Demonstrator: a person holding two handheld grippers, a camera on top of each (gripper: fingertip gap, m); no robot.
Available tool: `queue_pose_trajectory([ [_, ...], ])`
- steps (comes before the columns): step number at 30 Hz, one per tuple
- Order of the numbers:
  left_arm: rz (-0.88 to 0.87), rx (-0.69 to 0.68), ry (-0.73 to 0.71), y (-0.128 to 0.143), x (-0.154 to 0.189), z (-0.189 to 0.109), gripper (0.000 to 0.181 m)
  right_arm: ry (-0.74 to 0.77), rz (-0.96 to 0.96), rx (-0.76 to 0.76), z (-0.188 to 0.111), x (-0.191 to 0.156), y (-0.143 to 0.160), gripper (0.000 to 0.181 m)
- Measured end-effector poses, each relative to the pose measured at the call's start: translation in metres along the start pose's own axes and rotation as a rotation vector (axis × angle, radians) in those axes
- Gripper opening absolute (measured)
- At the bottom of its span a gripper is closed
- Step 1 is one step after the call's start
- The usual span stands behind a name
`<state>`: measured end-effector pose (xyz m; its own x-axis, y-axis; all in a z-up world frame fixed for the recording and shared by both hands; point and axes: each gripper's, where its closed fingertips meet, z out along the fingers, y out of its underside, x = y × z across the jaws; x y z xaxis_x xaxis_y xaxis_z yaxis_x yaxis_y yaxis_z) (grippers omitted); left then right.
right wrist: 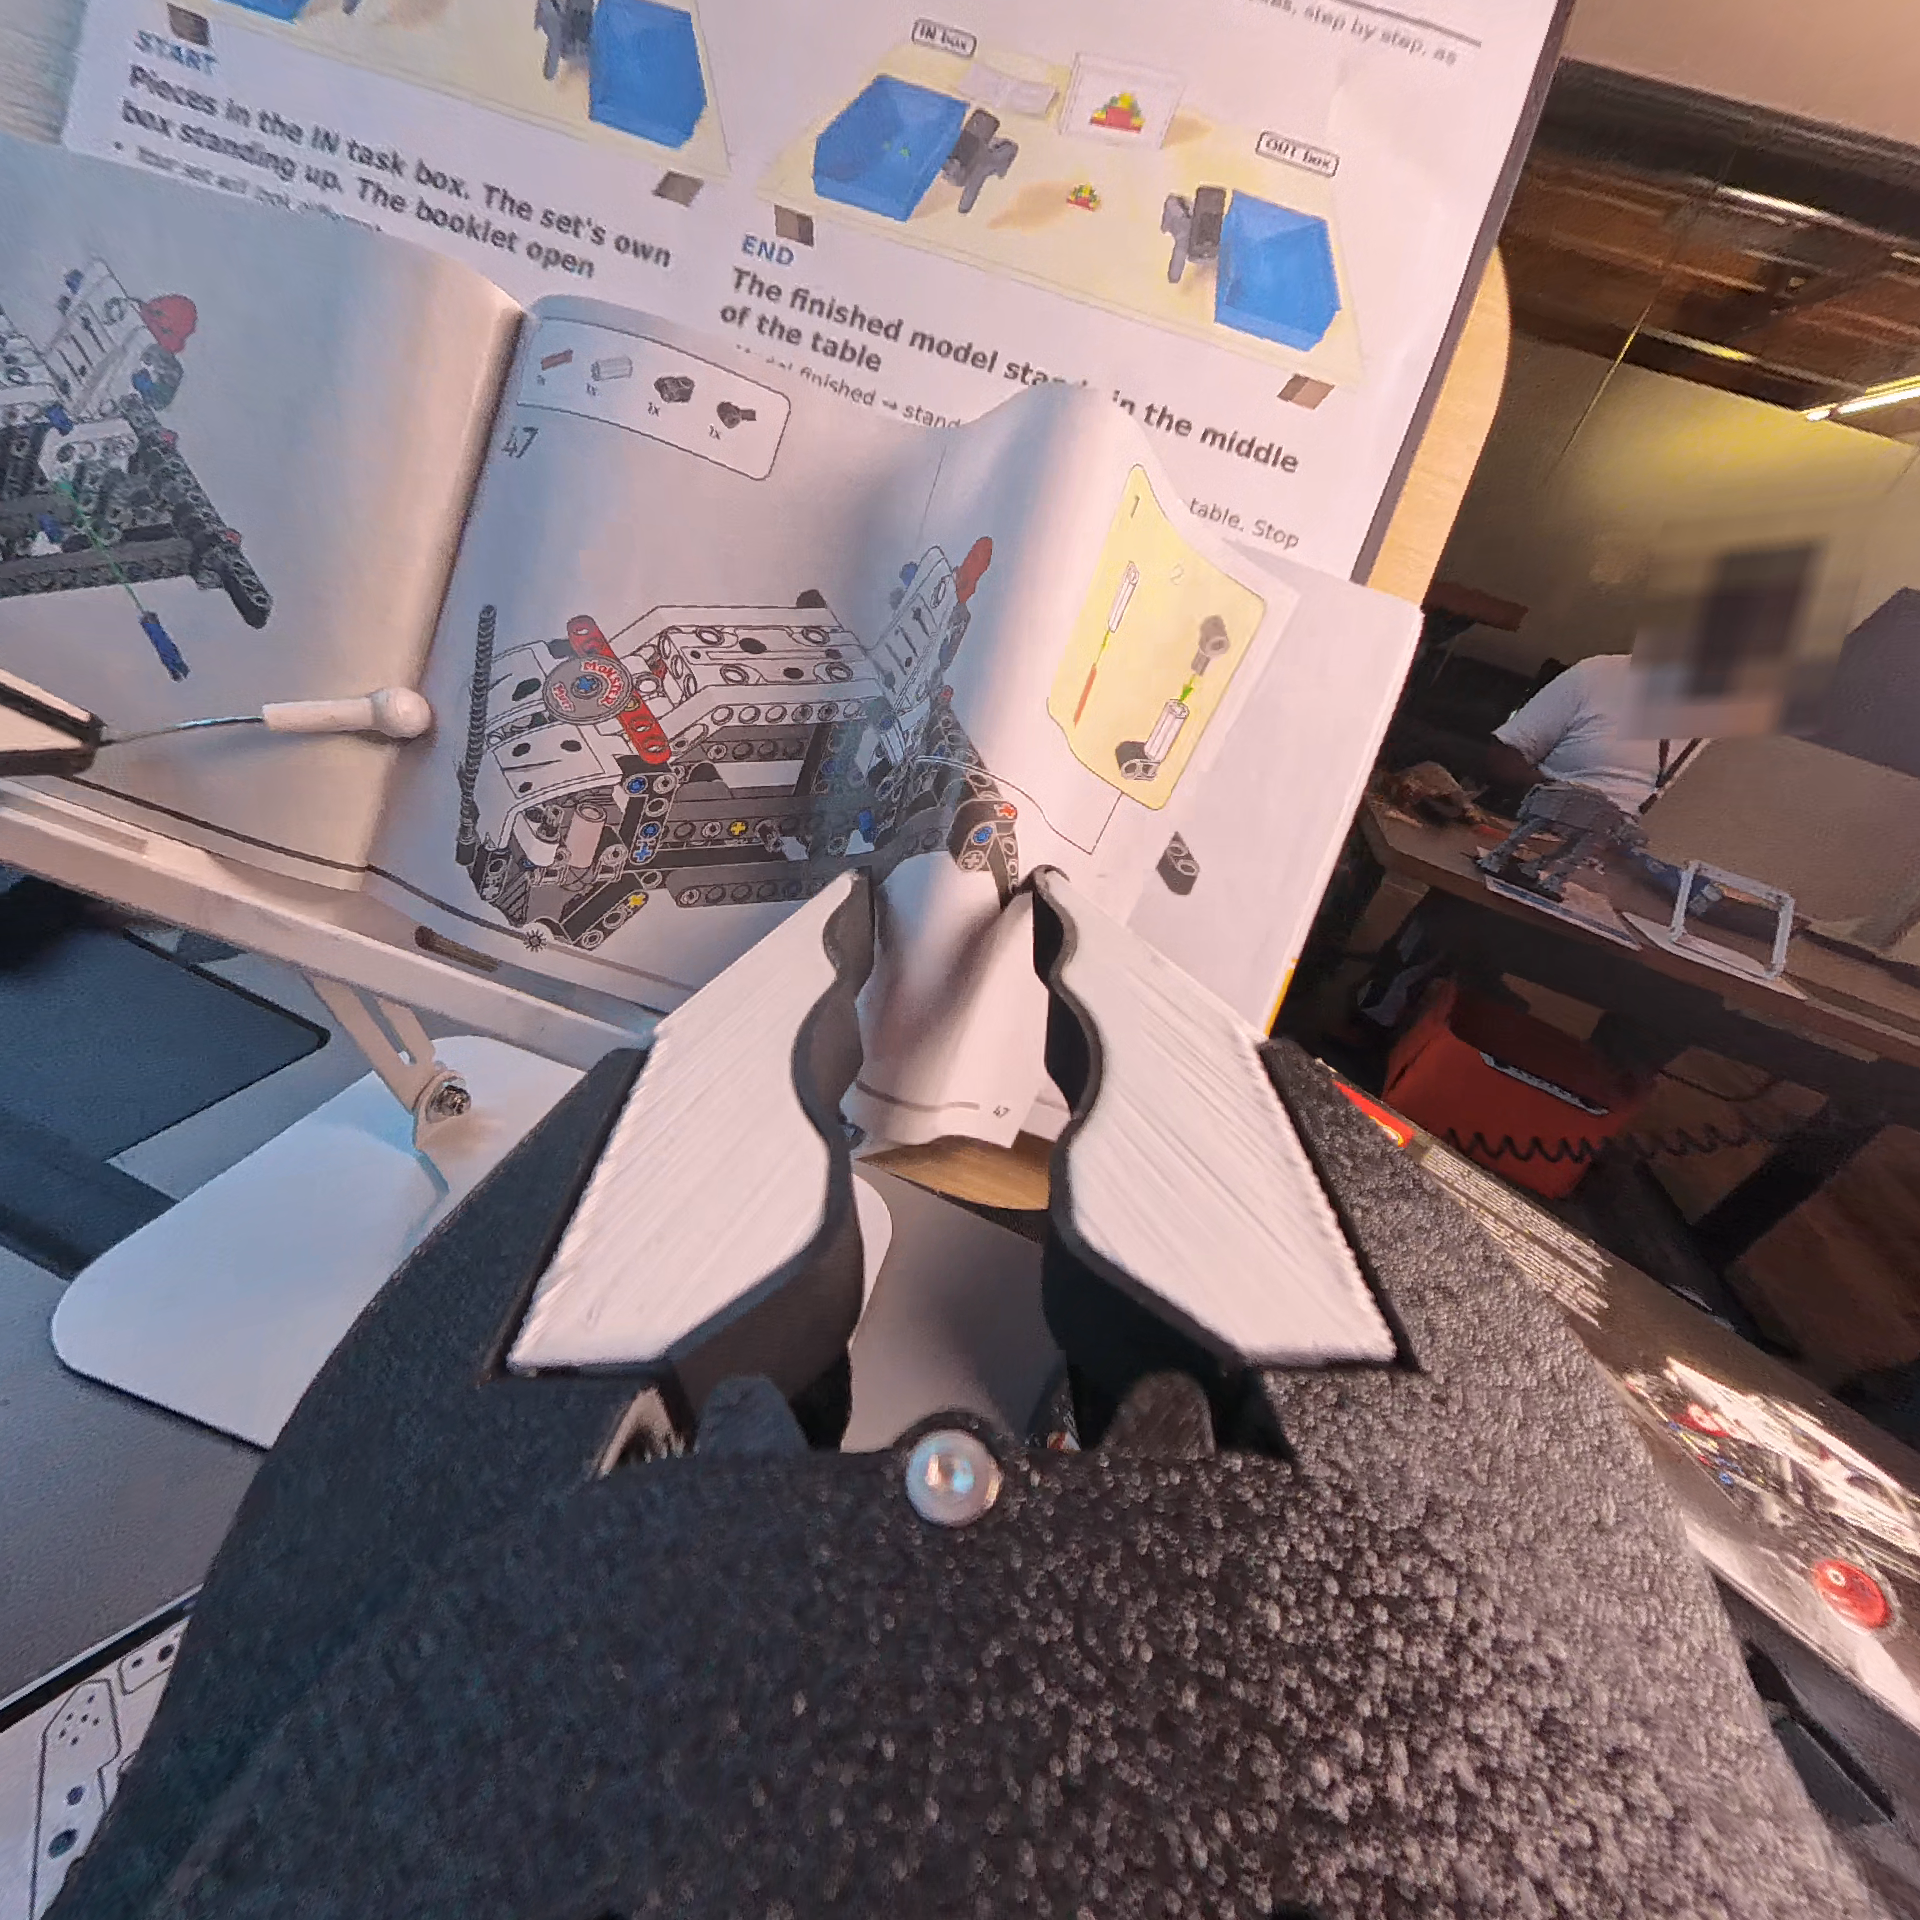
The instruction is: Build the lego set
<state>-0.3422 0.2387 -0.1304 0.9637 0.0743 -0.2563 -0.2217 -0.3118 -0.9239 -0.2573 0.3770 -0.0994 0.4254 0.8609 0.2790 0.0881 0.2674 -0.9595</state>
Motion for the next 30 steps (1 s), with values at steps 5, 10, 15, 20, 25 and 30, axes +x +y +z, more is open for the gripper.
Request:
queue_pose_trajectory([
  [5,-0.395,0.242,0.029,-0.017,-0.031,-0.029,0.0,-0.035,0.011,-0.017,0.001,-0.002,0.001,0.029],
  [10,-0.181,0.09,0.097,0.0,-0.007,-0.015,0.024,0.012,-0.014,-0.011,0.003,0.0,-0.007,0.024],
  [15,0.049,-0.094,0.094,0.001,0.01,0.013,0.026,0.082,-0.016,-0.045,0.007,0.018,-0.002,0.015],
  [20,0.114,-0.119,0.054,-0.002,0.004,0.02,0.002,0.149,0.023,-0.062,0.0,0.046,0.009,0.0],
  [25,-0.237,0.092,0.087,-0.014,-0.014,0.007,0.001,0.002,0.011,-0.036,0.0,0.015,0.001,0.044],
  [30,-0.439,0.219,0.04,-0.006,-0.038,-0.013,0.002,-0.047,0.048,-0.055,0.01,-0.006,-0.011,0.084],
])
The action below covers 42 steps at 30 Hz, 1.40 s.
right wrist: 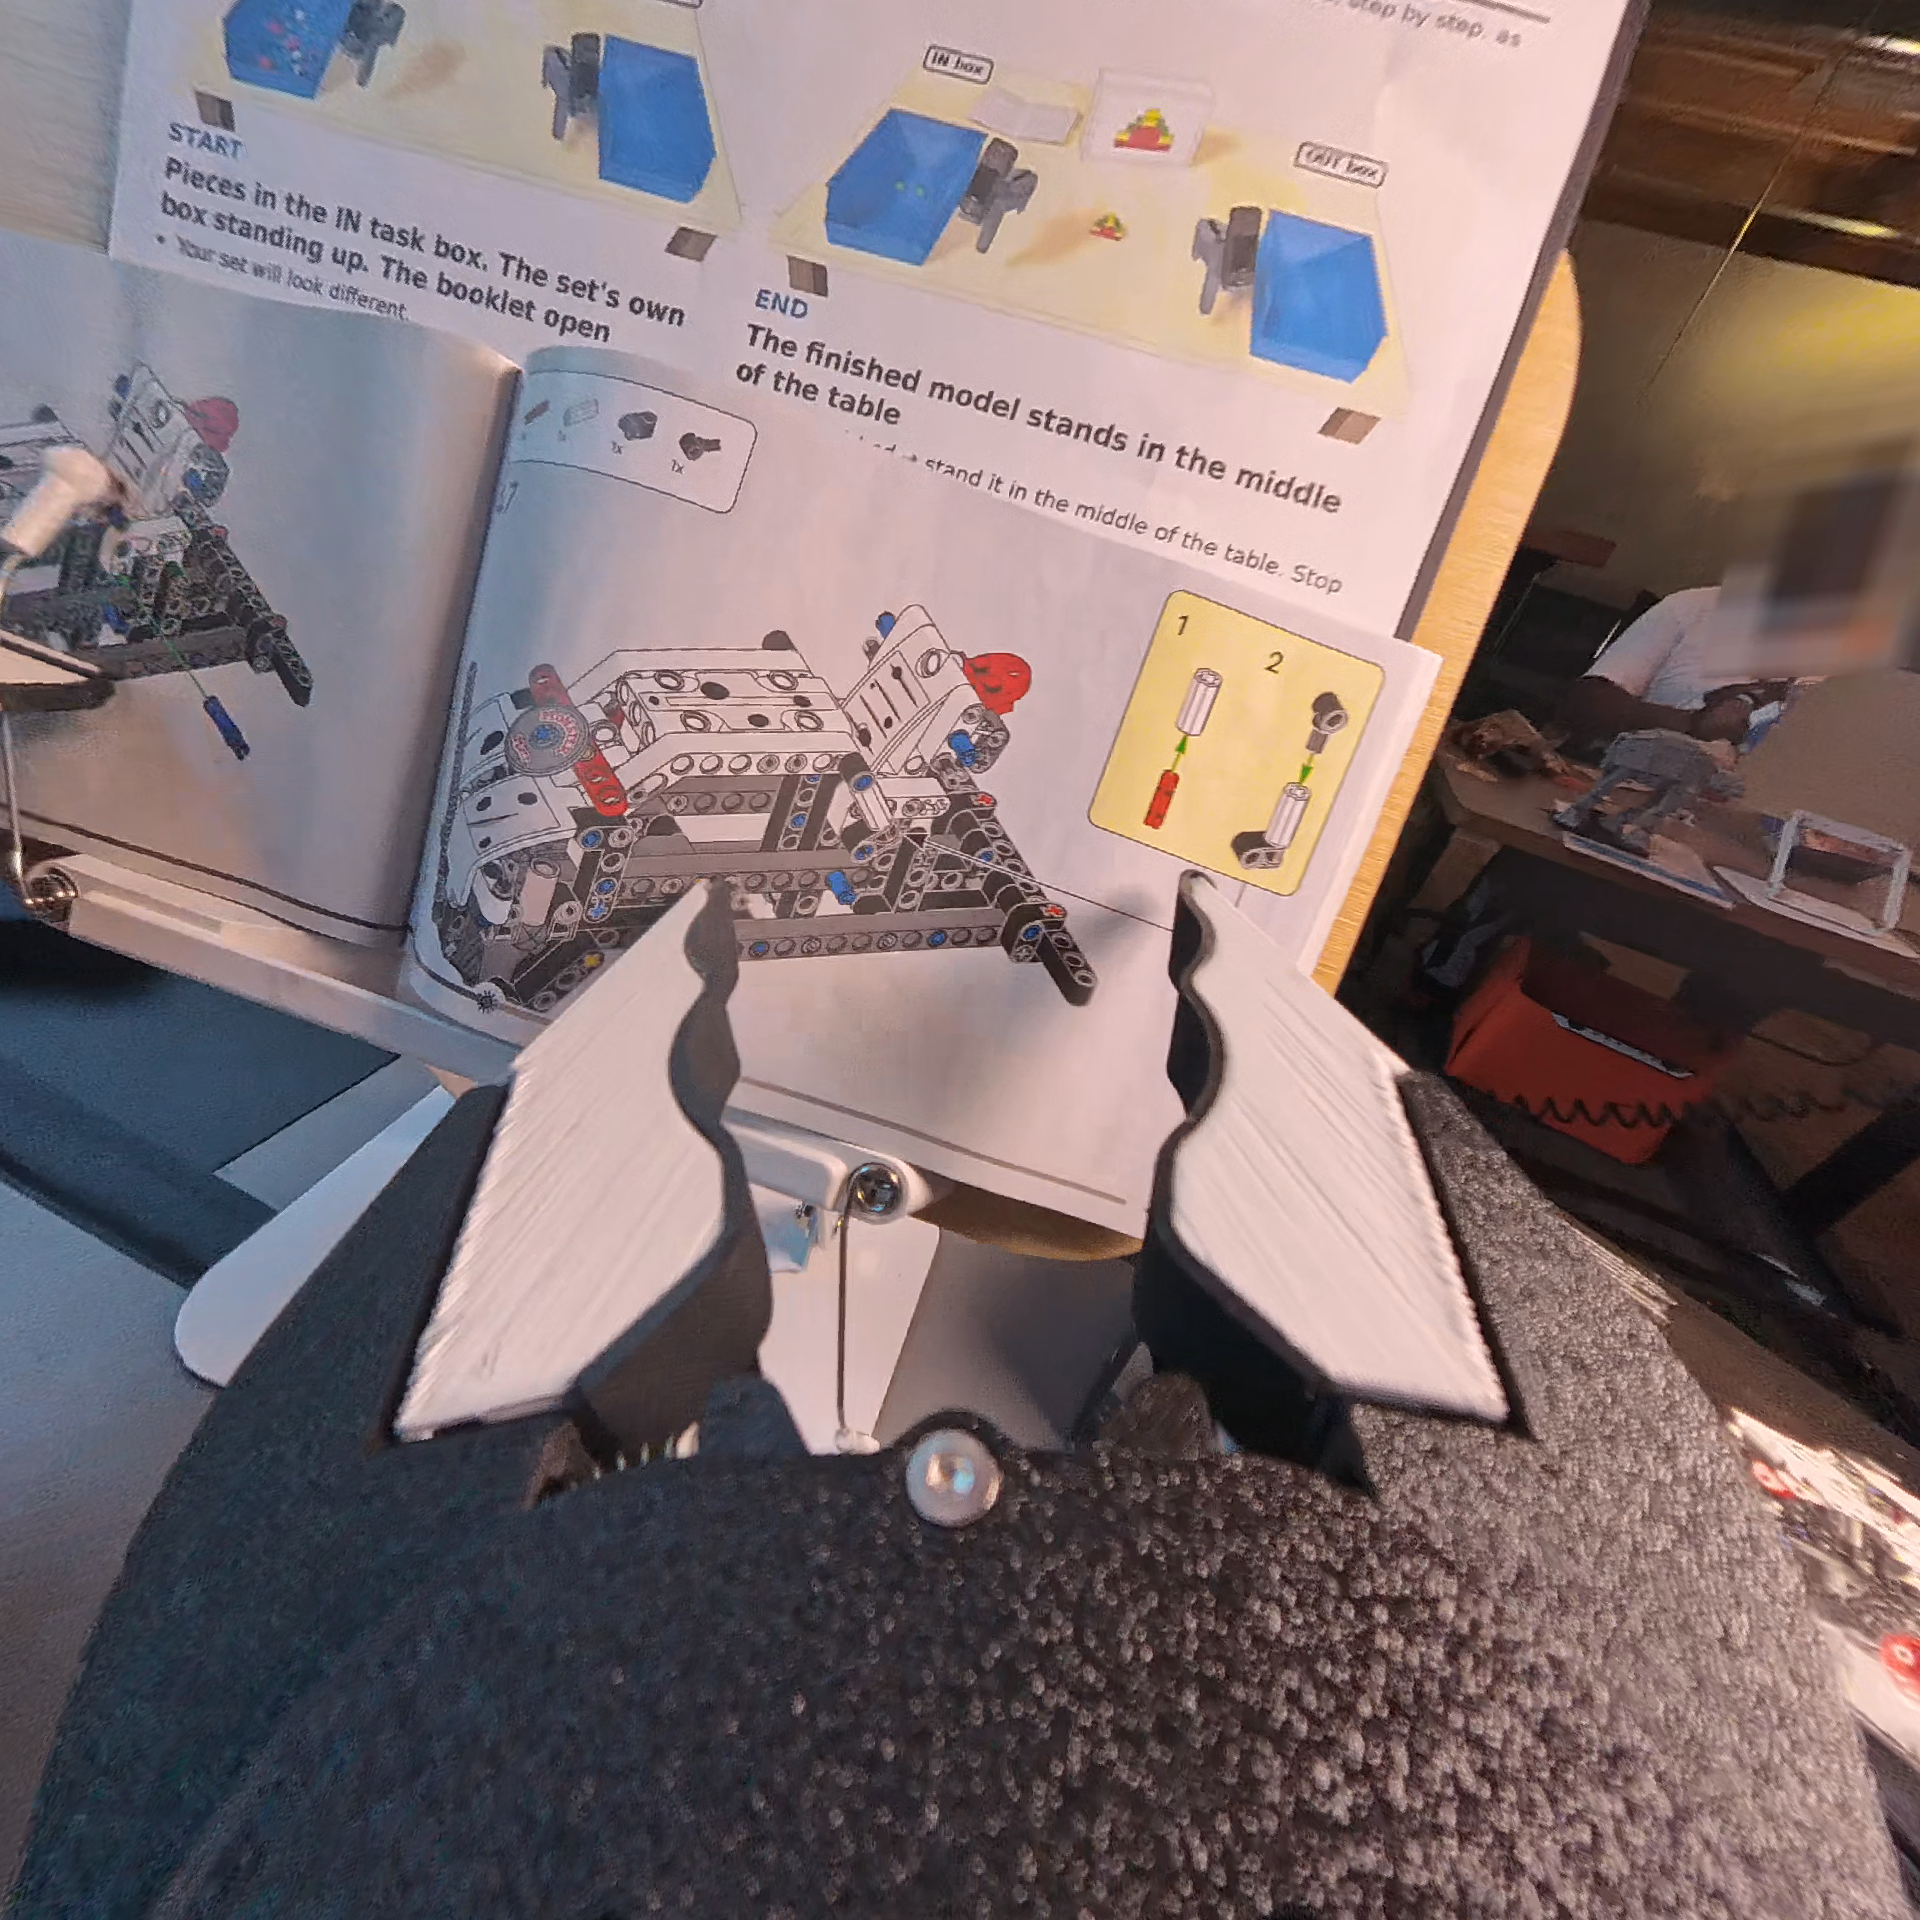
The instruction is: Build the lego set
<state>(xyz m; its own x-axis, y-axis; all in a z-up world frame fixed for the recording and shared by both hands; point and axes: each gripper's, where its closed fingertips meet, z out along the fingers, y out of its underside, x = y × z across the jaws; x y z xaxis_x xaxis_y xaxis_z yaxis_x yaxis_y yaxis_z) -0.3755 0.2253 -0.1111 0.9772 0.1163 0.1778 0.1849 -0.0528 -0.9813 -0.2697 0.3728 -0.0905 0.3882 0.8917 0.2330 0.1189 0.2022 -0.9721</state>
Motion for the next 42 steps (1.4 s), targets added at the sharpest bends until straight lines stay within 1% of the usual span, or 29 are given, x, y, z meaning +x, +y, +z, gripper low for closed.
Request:
queue_pose_trajectory([
  [1,0.006,0.005,-0.023,0.002,-0.004,-0.005,0.003,0.002,-0.001,-0.021,0.004,-0.003,0.002,0.087],
  [6,0.031,-0.032,-0.098,0.017,-0.017,-0.024,0.01,0.033,-0.009,-0.068,0.013,-0.007,0.009,0.083],
  [9,0.011,-0.058,-0.119,0.026,-0.017,-0.033,0.015,0.036,-0.036,-0.076,0.013,-0.01,0.011,0.07],
  [11,-0.008,-0.05,-0.142,0.029,-0.017,-0.042,0.01,0.041,-0.06,-0.084,0.012,-0.011,0.012,0.062],
  [13,-0.021,-0.023,-0.168,0.028,-0.016,-0.054,0.017,0.042,-0.076,-0.089,0.011,-0.01,0.013,0.055],
  [15,0.006,0.002,-0.173,0.024,-0.009,-0.063,0.022,0.043,-0.092,-0.089,0.008,-0.009,0.012,0.045],
  [16,0.026,0.007,-0.156,0.022,-0.001,-0.064,0.024,0.04,-0.104,-0.081,0.006,-0.01,0.01,0.039],
  [18,0.061,-0.014,-0.108,0.02,0.015,-0.06,0.031,0.042,-0.145,-0.03,0.0,-0.014,0.0,0.035],
  [20,0.083,-0.021,-0.034,0.011,0.036,-0.052,0.038,0.036,-0.209,0.072,-0.009,-0.024,-0.017,0.033],
  [23,0.072,-0.005,0.1,-0.009,0.07,-0.039,0.05,-0.021,-0.354,0.244,-0.027,-0.056,-0.038,0.032],
  [25,0.039,0.025,0.18,-0.024,0.089,-0.033,0.055,-0.06,-0.451,0.301,-0.034,-0.077,-0.04,0.031],
  [28,0.013,0.022,0.248,-0.037,0.105,-0.023,0.063,-0.081,-0.507,0.335,-0.038,-0.094,-0.042,0.03],
  [30,0.028,0.009,0.26,-0.04,0.112,-0.018,0.06,-0.094,-0.546,0.362,-0.04,-0.103,-0.045,0.029],
  [31,0.042,-0.005,0.242,-0.04,0.111,-0.014,0.057,-0.111,-0.565,0.386,-0.043,-0.11,-0.047,0.028],
  [32,0.055,-0.021,0.222,-0.039,0.109,-0.01,0.052,-0.132,-0.584,0.414,-0.046,-0.117,-0.05,0.02],
  [33,0.063,-0.028,0.219,-0.039,0.107,-0.007,0.044,-0.153,-0.604,0.431,-0.049,-0.124,-0.05,0.016],
  [35,0.063,-0.023,0.241,-0.042,0.105,-0.006,0.008,-0.223,-0.622,0.421,-0.053,-0.138,-0.044,0.018],
  [36,0.056,-0.032,0.244,-0.041,0.101,-0.006,0.0,-0.24,-0.599,0.417,-0.056,-0.139,-0.042,0.02],
  [37,0.045,-0.051,0.239,-0.039,0.095,-0.005,0.0,-0.242,-0.549,0.427,-0.06,-0.135,-0.043,0.022],
  [39,0.033,-0.061,0.224,-0.037,0.083,-0.009,0.0,-0.224,-0.369,0.417,-0.064,-0.115,-0.046,0.027],
  [41,0.04,-0.055,0.193,-0.036,0.071,-0.016,0.0,-0.228,-0.161,0.338,-0.056,-0.091,-0.04,0.048],
  [42,0.041,-0.058,0.177,-0.034,0.065,-0.019,0.0,-0.251,-0.058,0.272,-0.048,-0.084,-0.032,0.063],
])
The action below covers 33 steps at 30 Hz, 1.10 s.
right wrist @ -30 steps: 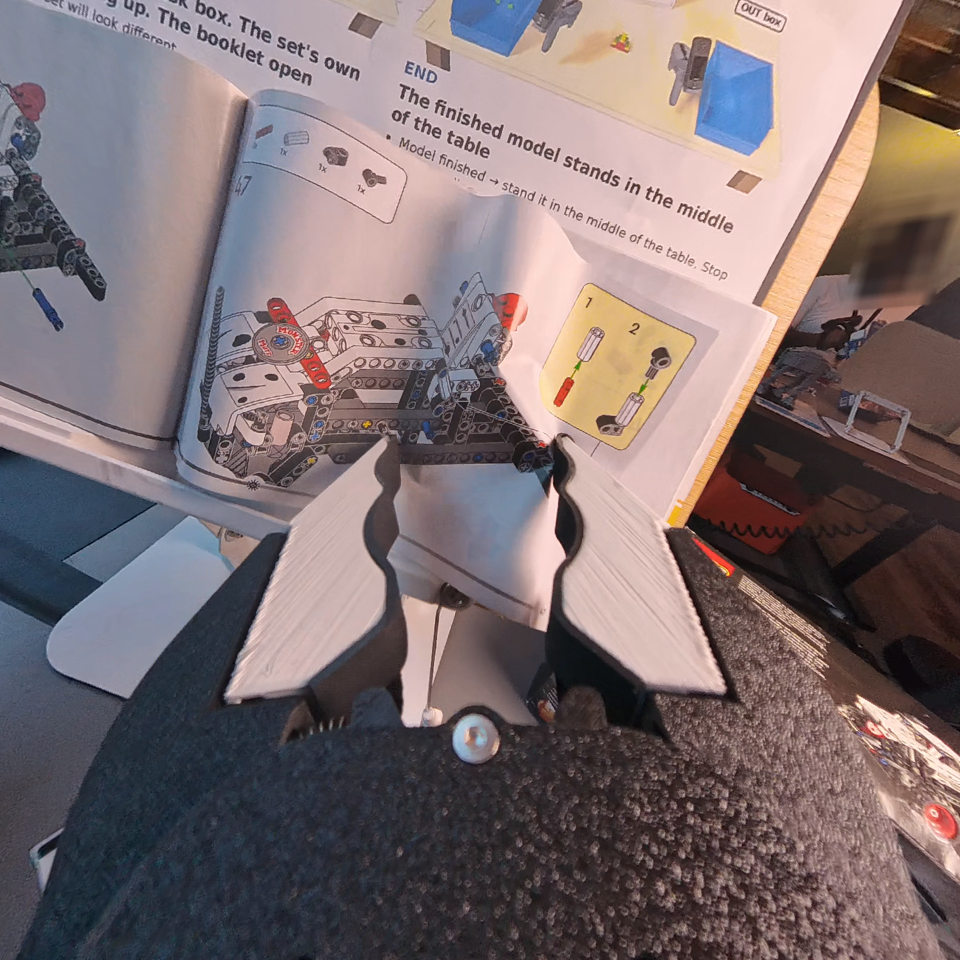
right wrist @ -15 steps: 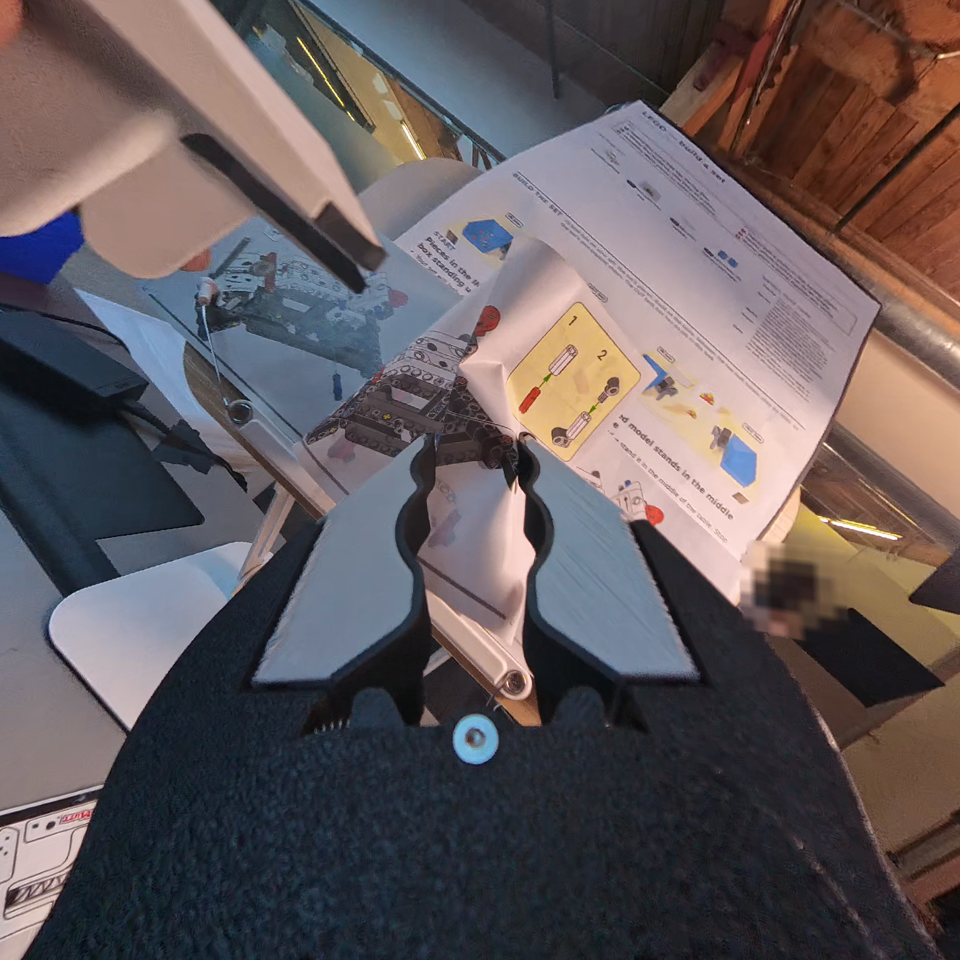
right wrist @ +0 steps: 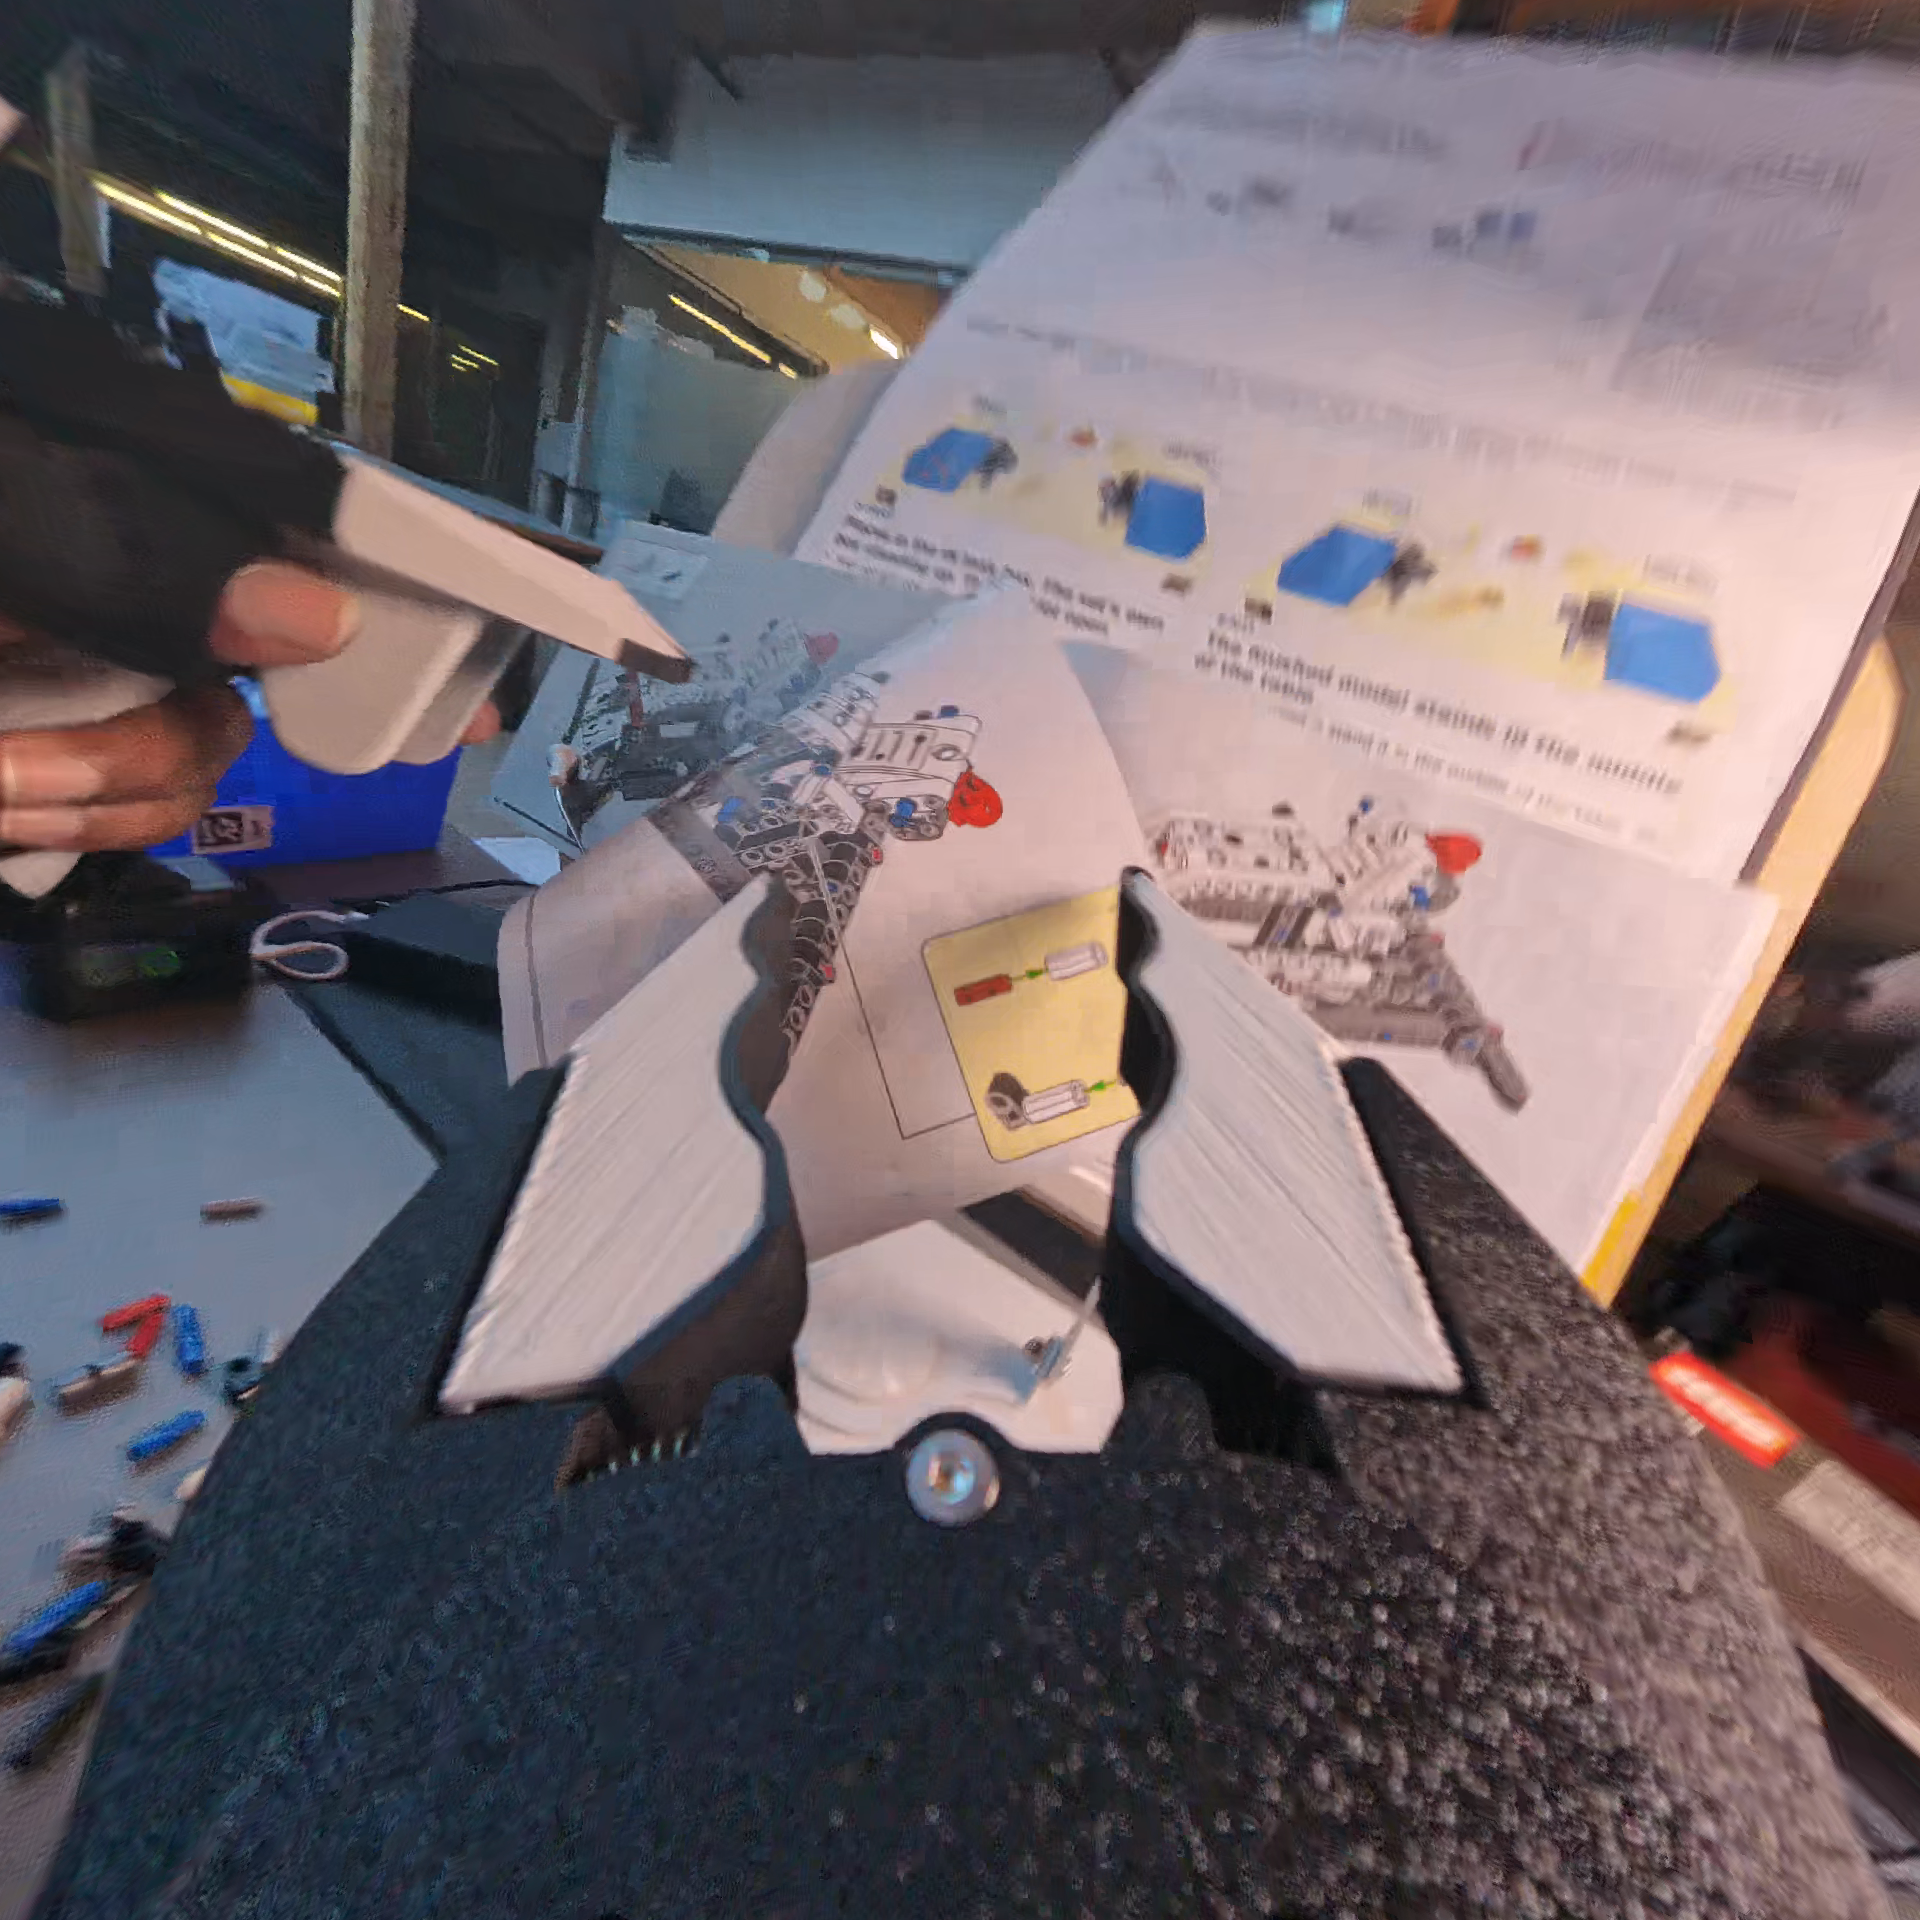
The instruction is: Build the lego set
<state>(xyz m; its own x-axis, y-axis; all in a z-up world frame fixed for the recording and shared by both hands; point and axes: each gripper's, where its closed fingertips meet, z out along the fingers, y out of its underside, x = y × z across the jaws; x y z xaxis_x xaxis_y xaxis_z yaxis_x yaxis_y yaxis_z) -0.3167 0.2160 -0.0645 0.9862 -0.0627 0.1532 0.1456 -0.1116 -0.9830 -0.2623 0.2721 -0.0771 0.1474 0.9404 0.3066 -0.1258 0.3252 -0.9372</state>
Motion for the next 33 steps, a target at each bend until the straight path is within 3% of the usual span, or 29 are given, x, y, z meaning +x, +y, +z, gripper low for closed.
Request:
queue_pose_trajectory([
  [2,-0.014,-0.002,-0.021,0.005,-0.008,-0.007,0.0,-0.02,0.178,-0.139,0.009,0.009,0.026,0.092],
  [3,-0.021,-0.002,-0.03,0.007,-0.012,-0.01,0.0,-0.038,0.232,-0.178,0.012,0.008,0.034,0.096],
  [8,-0.046,-0.101,-0.194,0.03,-0.048,-0.018,0.025,-0.167,0.3,-0.206,0.016,-0.018,0.036,0.062],
  [12,-0.102,-0.211,-0.269,0.06,-0.073,-0.02,0.027,-0.225,0.292,-0.24,0.021,-0.037,0.039,0.062],
  [14,-0.156,-0.21,-0.27,0.073,-0.083,-0.025,0.01,-0.228,0.26,-0.254,0.023,-0.039,0.04,0.062],
  [16,-0.238,-0.201,-0.252,0.085,-0.089,-0.033,0.007,-0.23,0.243,-0.259,0.024,-0.041,0.039,0.062],
  [19,-0.336,-0.187,-0.249,0.104,-0.098,-0.044,0.025,-0.22,0.225,-0.266,0.027,-0.042,0.041,0.063],
  [21,-0.342,-0.111,-0.212,0.095,-0.091,-0.051,0.028,-0.213,0.215,-0.259,0.029,-0.043,0.04,0.063],
  [25,-0.203,0.027,-0.102,0.05,-0.05,-0.053,0.039,-0.234,0.184,-0.237,0.037,-0.057,0.035,0.063],
  [29,-0.069,-0.038,-0.021,0.024,-0.015,-0.031,0.065,-0.338,0.084,-0.235,0.051,-0.091,0.028,0.068],
  [31,-0.037,-0.143,-0.053,0.029,-0.02,-0.019,0.063,-0.437,0.038,-0.236,0.051,-0.113,0.025,0.072],
  [33,-0.002,-0.222,-0.083,0.037,-0.029,-0.014,0.036,-0.53,0.006,-0.222,0.043,-0.13,0.02,0.074],
])
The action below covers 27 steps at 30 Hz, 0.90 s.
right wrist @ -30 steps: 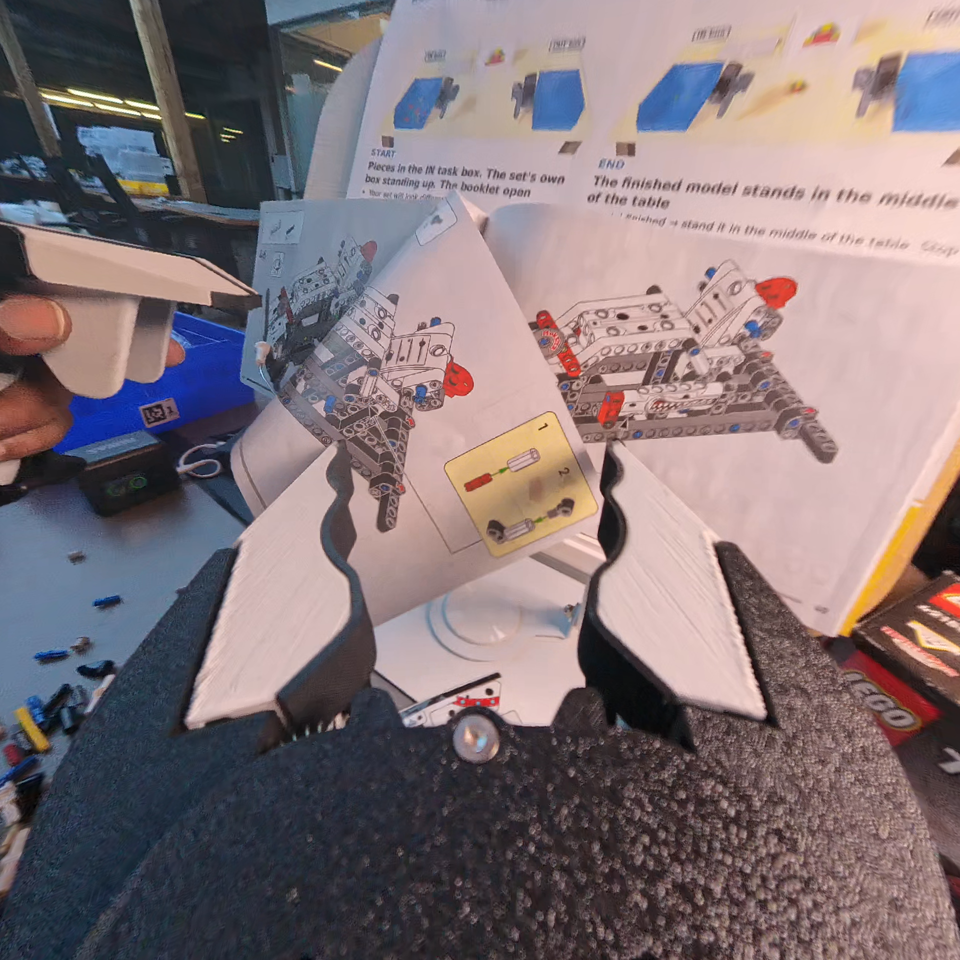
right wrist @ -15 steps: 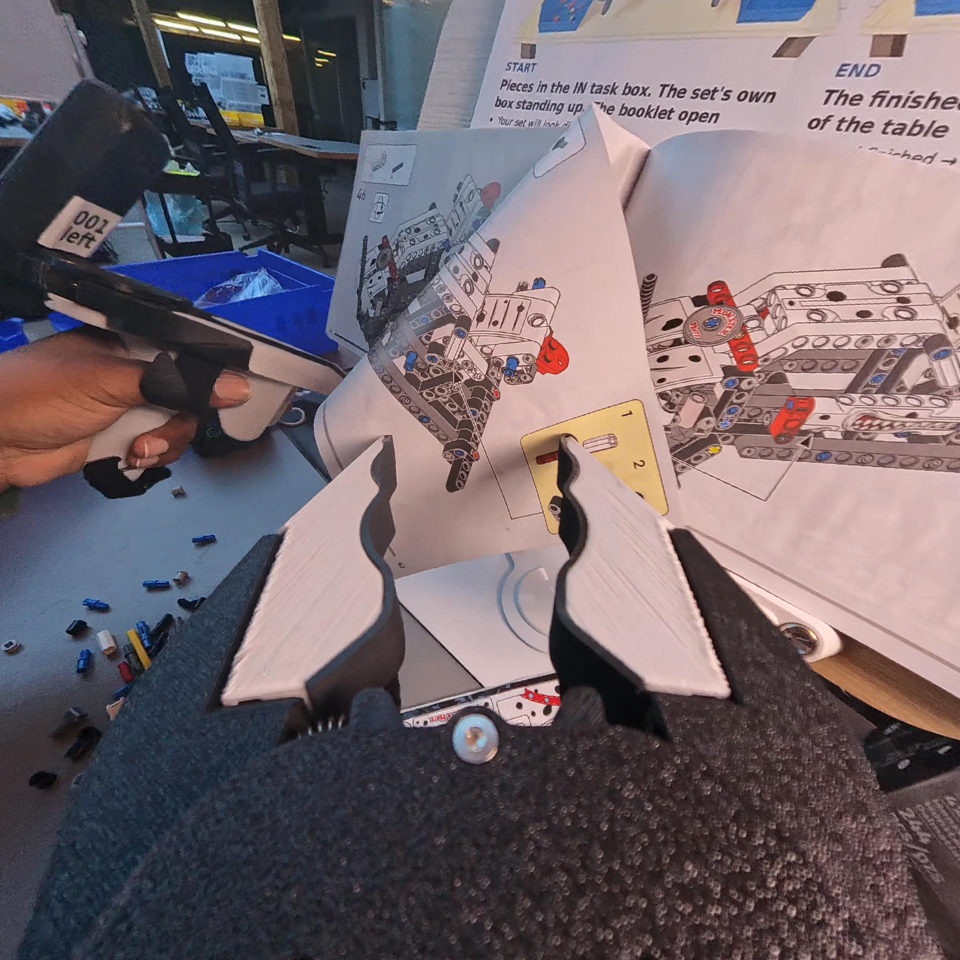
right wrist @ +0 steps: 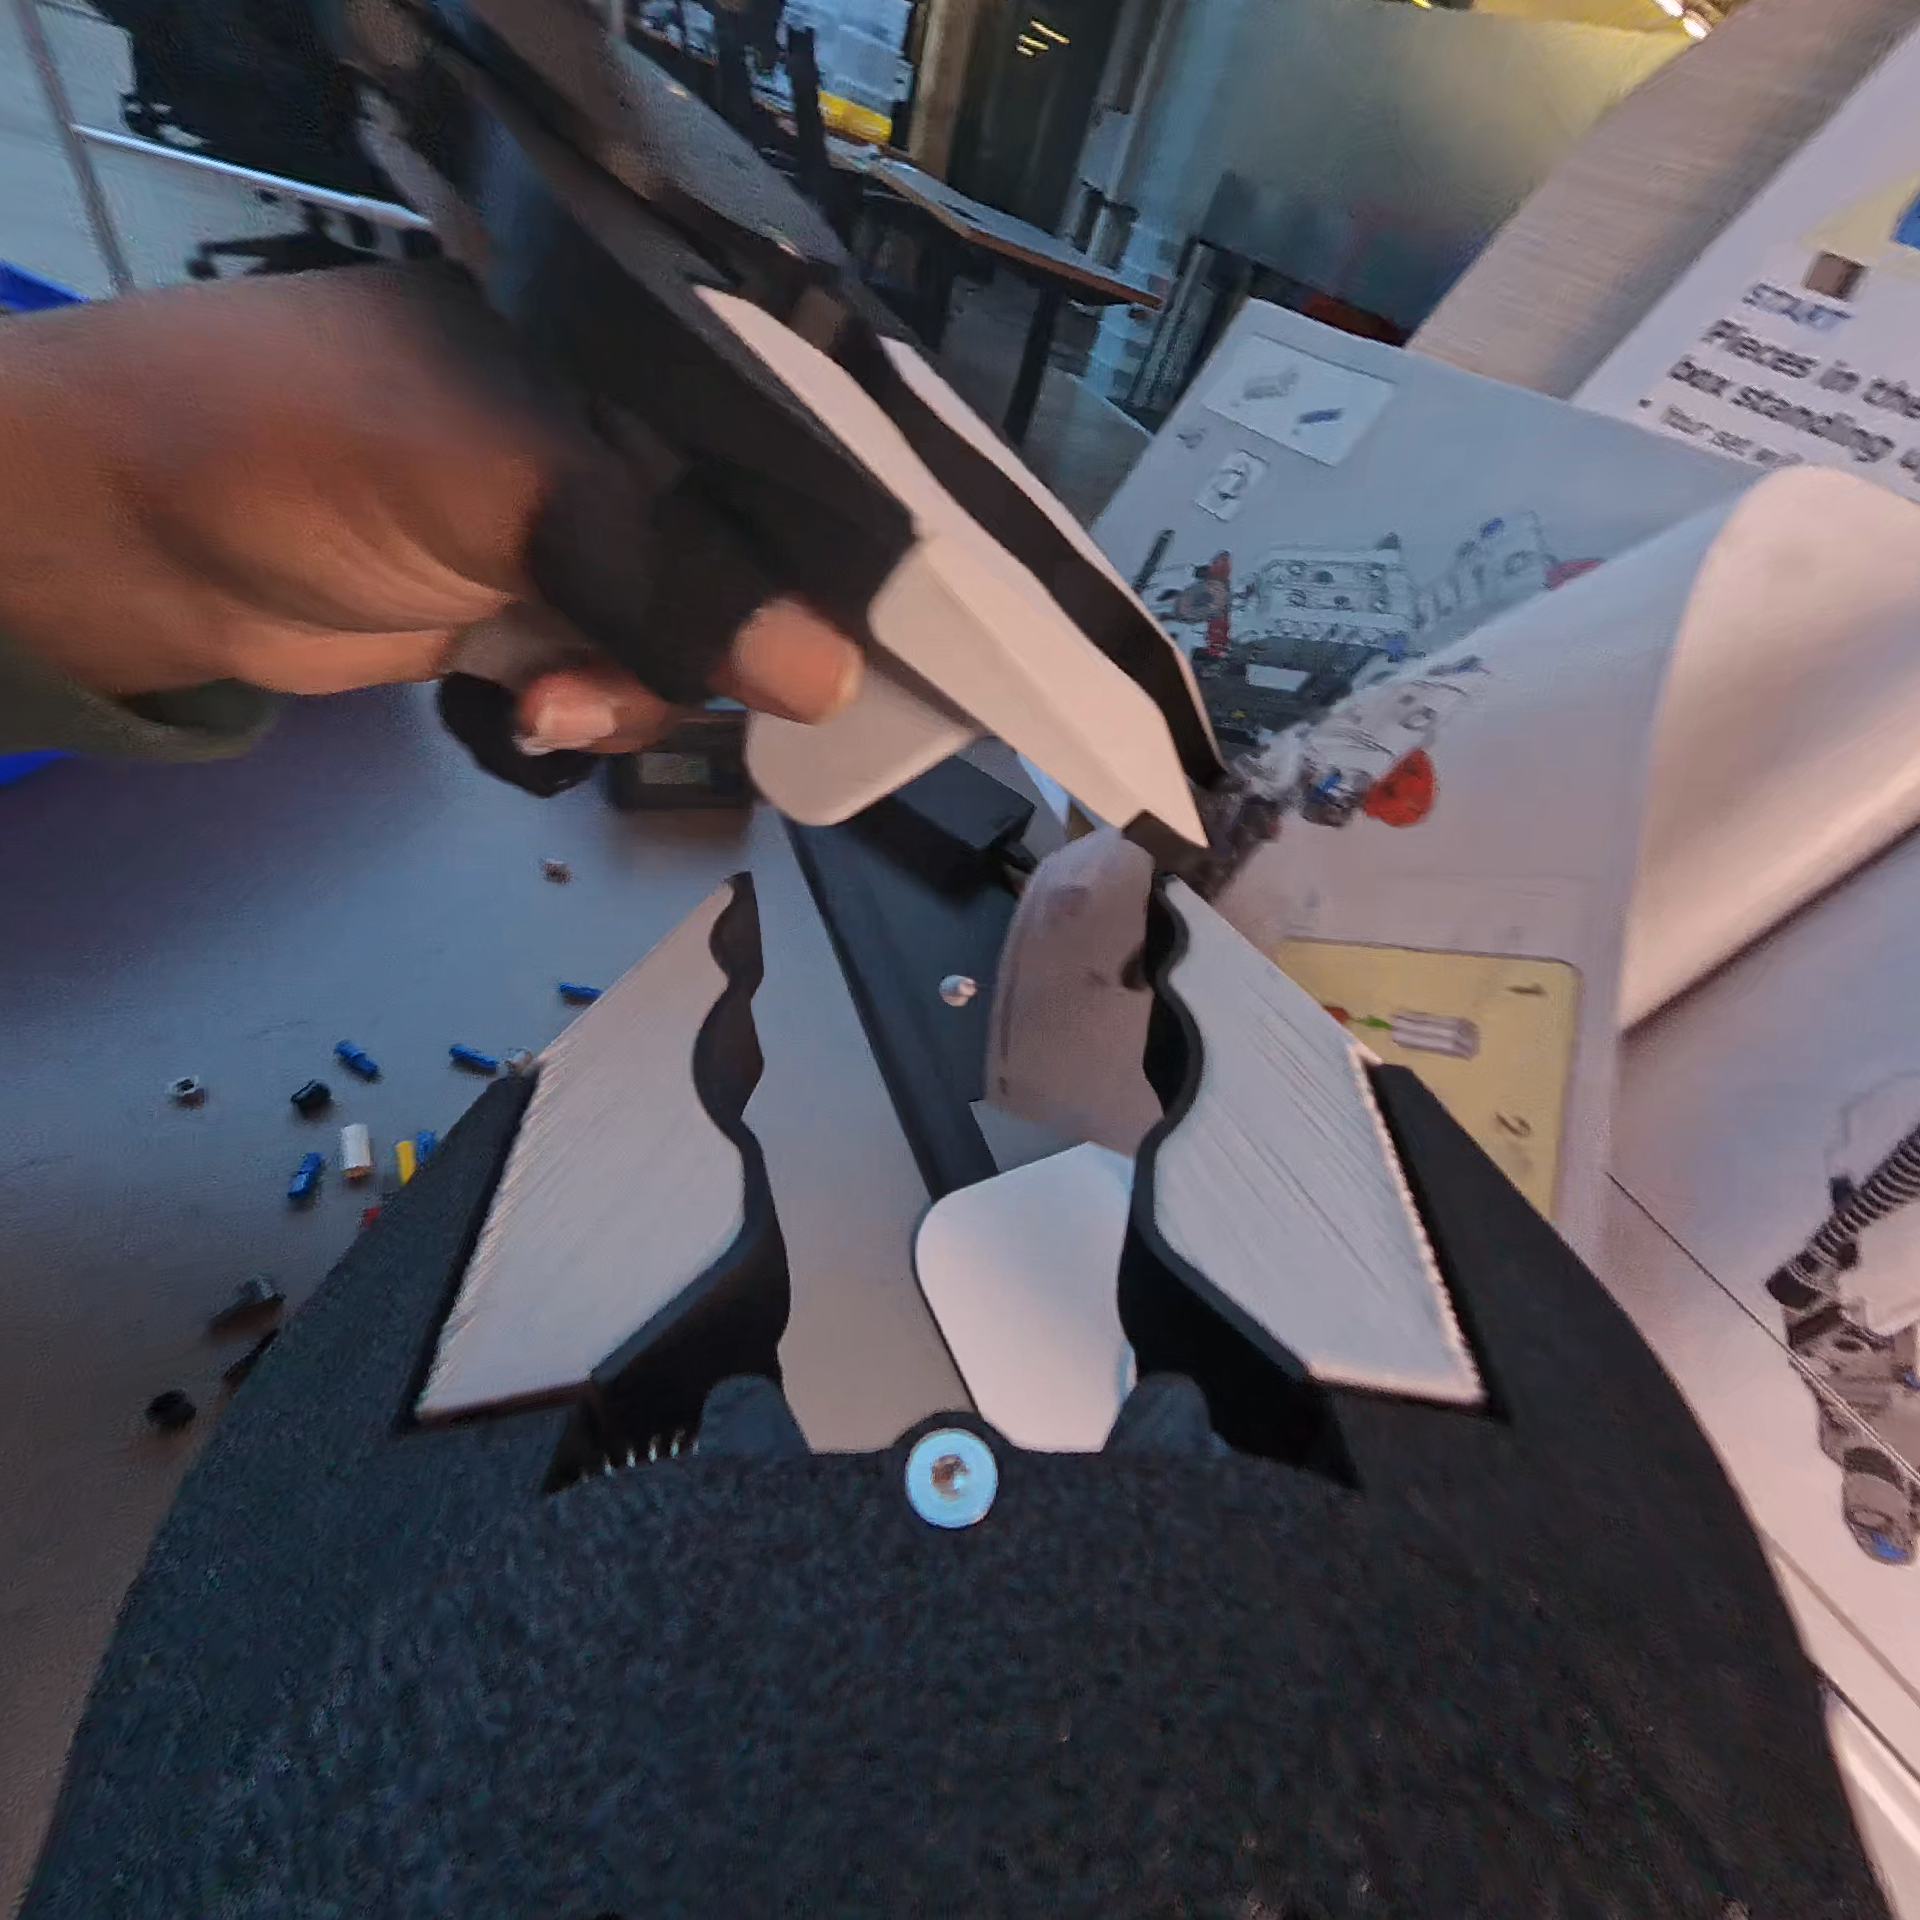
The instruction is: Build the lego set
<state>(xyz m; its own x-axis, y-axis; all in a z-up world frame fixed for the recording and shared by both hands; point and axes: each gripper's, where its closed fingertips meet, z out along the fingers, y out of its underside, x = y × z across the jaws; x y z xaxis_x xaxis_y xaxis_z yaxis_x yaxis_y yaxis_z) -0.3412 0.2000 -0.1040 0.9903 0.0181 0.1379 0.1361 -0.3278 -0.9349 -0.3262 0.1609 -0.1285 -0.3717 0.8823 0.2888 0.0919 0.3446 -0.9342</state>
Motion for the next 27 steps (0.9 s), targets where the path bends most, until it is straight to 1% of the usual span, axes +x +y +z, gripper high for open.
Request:
queue_pose_trajectory([
  [1,0.02,-0.023,0.008,0.003,-0.002,0.002,0.021,-0.04,-0.015,0.017,-0.004,-0.008,-0.003,0.072],
  [2,0.027,-0.038,0.014,0.006,-0.005,0.003,0.011,-0.06,-0.025,0.047,-0.011,-0.014,-0.007,0.067],
  [3,0.027,-0.047,0.019,0.009,-0.009,0.004,0.004,-0.045,-0.035,0.089,-0.02,-0.013,-0.012,0.063],
  [5,0.019,-0.038,0.046,0.013,-0.013,0.002,0.0,0.052,-0.031,0.203,-0.045,0.003,-0.026,0.054],
  [6,0.007,-0.024,0.054,0.013,-0.015,0.0,0.0,0.115,-0.001,0.257,-0.059,0.016,-0.031,0.054],
  [7,-0.006,-0.011,0.058,0.013,-0.017,-0.002,0.0,0.194,0.04,0.294,-0.073,0.034,-0.032,0.057],
  [8,-0.016,-0.002,0.063,0.013,-0.018,-0.004,0.0,0.298,0.082,0.32,-0.087,0.055,-0.031,0.069],
  [10,-0.027,0.01,0.066,0.013,-0.02,-0.008,0.0,0.423,0.17,0.332,-0.103,0.085,-0.019,0.088],
  [11,-0.028,0.02,0.064,0.012,-0.021,-0.009,0.0,0.416,0.208,0.308,-0.1,0.088,-0.011,0.092],
  [12,-0.028,0.032,0.063,0.011,-0.02,-0.011,0.001,0.367,0.233,0.27,-0.09,0.082,-0.005,0.088],
  [14,-0.02,0.088,0.071,0.001,-0.013,-0.017,0.011,0.251,0.228,0.206,-0.065,0.057,0.0,0.064],
  [15,-0.014,0.126,0.084,-0.006,-0.007,-0.021,0.018,0.224,0.191,0.193,-0.054,0.047,-0.003,0.045],
  [17,0.0,0.202,0.099,-0.02,0.006,-0.032,0.036,0.207,0.113,0.219,-0.04,0.034,-0.017,0.008],
  [18,0.012,0.239,0.102,-0.026,0.012,-0.039,0.047,0.212,0.08,0.239,-0.035,0.031,-0.025,0.0],
  [20,0.032,0.308,0.118,-0.038,0.026,-0.054,0.064,0.232,0.041,0.21,-0.021,0.032,-0.033,0.0],
  [22,0.036,0.337,0.15,-0.045,0.037,-0.065,0.078,0.276,0.004,0.161,-0.007,0.039,-0.035,0.0],
  [23,0.034,0.343,0.165,-0.047,0.041,-0.069,0.083,0.302,-0.015,0.132,0.0,0.043,-0.034,0.0],
  [24,0.035,0.346,0.171,-0.048,0.043,-0.071,0.084,0.329,-0.028,0.098,0.007,0.048,-0.031,0.002],
  [27,0.036,0.33,0.149,-0.045,0.04,-0.071,0.088,0.332,-0.034,0.014,0.026,0.053,-0.021,0.029],
])
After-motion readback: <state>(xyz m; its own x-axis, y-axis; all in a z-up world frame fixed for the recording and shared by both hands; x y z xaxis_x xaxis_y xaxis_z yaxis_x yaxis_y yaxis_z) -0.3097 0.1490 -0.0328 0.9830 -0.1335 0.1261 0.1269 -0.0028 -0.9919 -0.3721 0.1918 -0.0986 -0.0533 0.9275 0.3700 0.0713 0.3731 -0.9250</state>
